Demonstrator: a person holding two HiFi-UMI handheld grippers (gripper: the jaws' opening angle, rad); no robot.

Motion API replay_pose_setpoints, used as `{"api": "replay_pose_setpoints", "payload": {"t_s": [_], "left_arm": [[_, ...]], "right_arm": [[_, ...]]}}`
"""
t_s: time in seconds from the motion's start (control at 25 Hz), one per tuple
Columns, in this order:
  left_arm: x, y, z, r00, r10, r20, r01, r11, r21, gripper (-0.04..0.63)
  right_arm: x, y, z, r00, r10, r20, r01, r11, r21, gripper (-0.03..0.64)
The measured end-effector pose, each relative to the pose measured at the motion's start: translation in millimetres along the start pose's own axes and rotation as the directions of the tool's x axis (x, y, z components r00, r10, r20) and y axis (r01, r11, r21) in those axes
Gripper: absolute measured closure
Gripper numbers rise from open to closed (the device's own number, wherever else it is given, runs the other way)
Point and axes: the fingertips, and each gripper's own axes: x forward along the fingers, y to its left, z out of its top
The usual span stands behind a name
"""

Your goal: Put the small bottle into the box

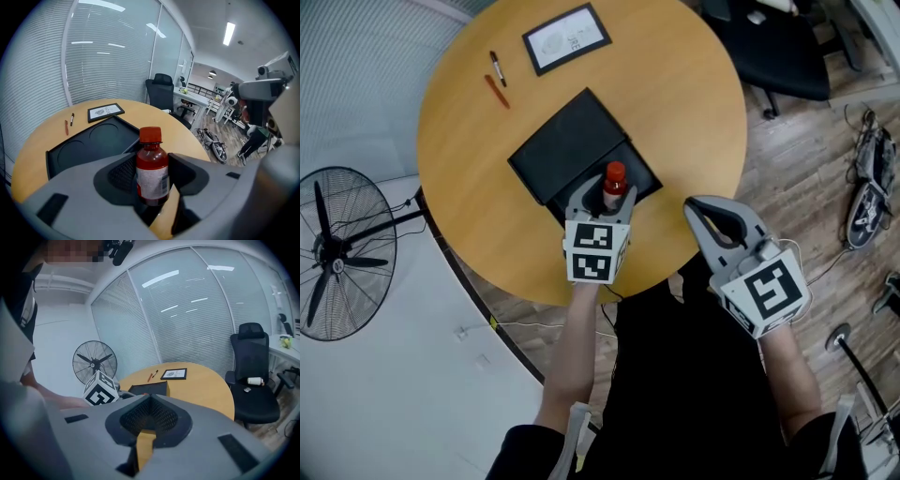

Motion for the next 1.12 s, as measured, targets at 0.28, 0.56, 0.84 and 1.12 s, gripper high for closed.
{"api": "replay_pose_setpoints", "payload": {"t_s": [0.28, 0.56, 0.84, 1.12], "left_arm": [[29.7, 7.8, -17.9, 0.998, -0.013, -0.06, 0.011, 0.999, -0.041, 0.383], [48.1, 7.2, -28.4, 0.995, -0.021, -0.097, 0.015, 0.998, -0.063, 0.382], [61.6, 5.5, -36.7, 0.989, -0.023, -0.146, 0.011, 0.997, -0.082, 0.382], [71.0, 4.8, -36.8, 0.986, -0.031, -0.163, 0.014, 0.994, -0.105, 0.38]], "right_arm": [[0.9, -7.5, -5.6, 0.999, -0.027, -0.025, 0.027, 1.0, -0.006, 0.606], [4.0, -13.8, -12.1, 0.998, -0.054, -0.032, 0.055, 0.998, 0.018, 0.606], [6.8, -14.7, -12.6, 0.998, -0.053, -0.037, 0.054, 0.998, 0.027, 0.606], [5.7, -16.0, -16.3, 0.998, -0.042, -0.056, 0.043, 0.999, 0.012, 0.606]]}}
